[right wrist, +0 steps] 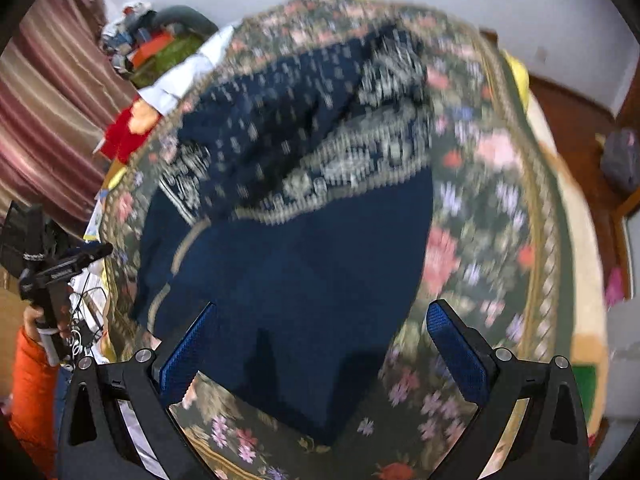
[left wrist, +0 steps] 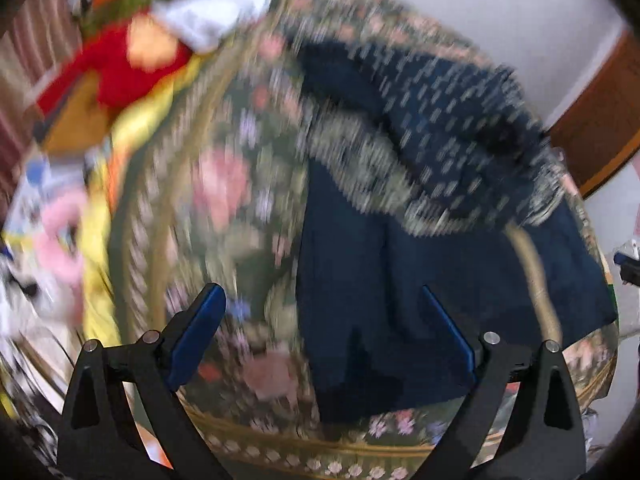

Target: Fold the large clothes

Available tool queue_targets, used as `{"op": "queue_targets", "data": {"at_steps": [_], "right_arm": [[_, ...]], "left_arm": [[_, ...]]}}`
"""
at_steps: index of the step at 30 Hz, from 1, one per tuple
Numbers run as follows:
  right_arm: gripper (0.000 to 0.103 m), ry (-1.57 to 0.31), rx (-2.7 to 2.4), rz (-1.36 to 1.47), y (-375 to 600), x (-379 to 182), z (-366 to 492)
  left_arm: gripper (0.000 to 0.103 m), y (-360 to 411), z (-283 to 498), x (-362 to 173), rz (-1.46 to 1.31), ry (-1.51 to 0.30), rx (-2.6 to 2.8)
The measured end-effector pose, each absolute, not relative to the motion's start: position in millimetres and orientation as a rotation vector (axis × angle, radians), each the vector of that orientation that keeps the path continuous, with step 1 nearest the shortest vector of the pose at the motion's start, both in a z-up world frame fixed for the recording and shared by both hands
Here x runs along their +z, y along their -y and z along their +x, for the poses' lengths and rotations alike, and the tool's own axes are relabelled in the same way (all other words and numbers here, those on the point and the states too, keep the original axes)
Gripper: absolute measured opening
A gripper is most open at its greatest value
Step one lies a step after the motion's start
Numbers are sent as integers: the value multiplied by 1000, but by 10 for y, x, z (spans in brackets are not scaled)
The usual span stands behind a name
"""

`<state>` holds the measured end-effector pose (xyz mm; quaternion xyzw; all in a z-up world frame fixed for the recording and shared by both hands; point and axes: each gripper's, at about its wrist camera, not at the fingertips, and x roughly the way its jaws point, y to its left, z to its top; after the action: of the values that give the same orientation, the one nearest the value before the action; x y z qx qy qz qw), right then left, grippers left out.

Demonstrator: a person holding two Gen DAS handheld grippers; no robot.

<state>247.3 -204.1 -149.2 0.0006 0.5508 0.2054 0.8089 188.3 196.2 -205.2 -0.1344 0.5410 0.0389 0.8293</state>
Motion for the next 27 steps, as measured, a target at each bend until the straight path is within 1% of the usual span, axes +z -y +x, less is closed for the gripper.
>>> {"op": "queue_targets", "data": {"at_steps": [1, 2, 3, 4, 6, 7, 8, 9, 10, 11, 12, 13, 15, 16, 17, 18, 21, 27], "right_arm": [[103, -1200, 439, 9, 2047, -1564, 2466], [102, -1218, 441, 15, 2053, -1634, 2446], [99, -1233, 444, 22, 2058, -1704, 2429], [97, -1246, 448, 29, 2063, -1759, 2413], [88, -1268, 453, 51, 2078, -1857, 2394], [87, -1259, 448, 60, 2088, -1874, 2389], [84, -1240, 441, 68, 2102, -1871, 2377], [77, -1223, 436, 75, 2117, -1875, 2369], [74, -1217, 438, 84, 2115, -1875, 2365], [67, -1211, 441, 99, 2122, -1874, 2366], [59, -1204, 443, 112, 2129, -1875, 2367], [55, -1199, 446, 118, 2125, -1873, 2371], [41, -1191, 457, 127, 2117, -1866, 2373], [37, -1186, 468, 131, 2111, -1858, 2374], [30, -1183, 477, 133, 2104, -1844, 2373], [23, -1180, 492, 130, 2089, -1831, 2377], [16, -1156, 528, 98, 2031, -1769, 2401], [14, -1084, 566, 59, 1912, -1515, 2556]], "left_arm": [[96, -1967, 1859, -2151, -300, -1175, 87], [92, -1974, 1835, -2304, -322, -1212, 87], [88, -1970, 1811, -2408, -339, -1235, 83], [87, -1958, 1781, -2548, -367, -1270, 78], [85, -1936, 1728, -2692, -403, -1294, 67], [85, -1907, 1701, -2747, -415, -1298, 53], [84, -1859, 1664, -2792, -422, -1296, 36], [83, -1836, 1643, -2803, -423, -1288, 36], [82, -1792, 1608, -2810, -417, -1272, 43], [78, -1761, 1594, -2809, -412, -1263, 40], [70, -1738, 1587, -2808, -414, -1259, 32], [64, -1711, 1584, -2811, -420, -1257, 20], [37, -1664, 1592, -2773, -438, -1248, 7], [31, -1631, 1605, -2743, -434, -1248, 7], [20, -1610, 1617, -2720, -431, -1247, 7], [17, -1594, 1636, -2692, -437, -1244, 2], [13, -1523, 1685, -2545, -436, -1213, -2], [12, -1371, 1956, -1942, -354, -1107, -82]]}}
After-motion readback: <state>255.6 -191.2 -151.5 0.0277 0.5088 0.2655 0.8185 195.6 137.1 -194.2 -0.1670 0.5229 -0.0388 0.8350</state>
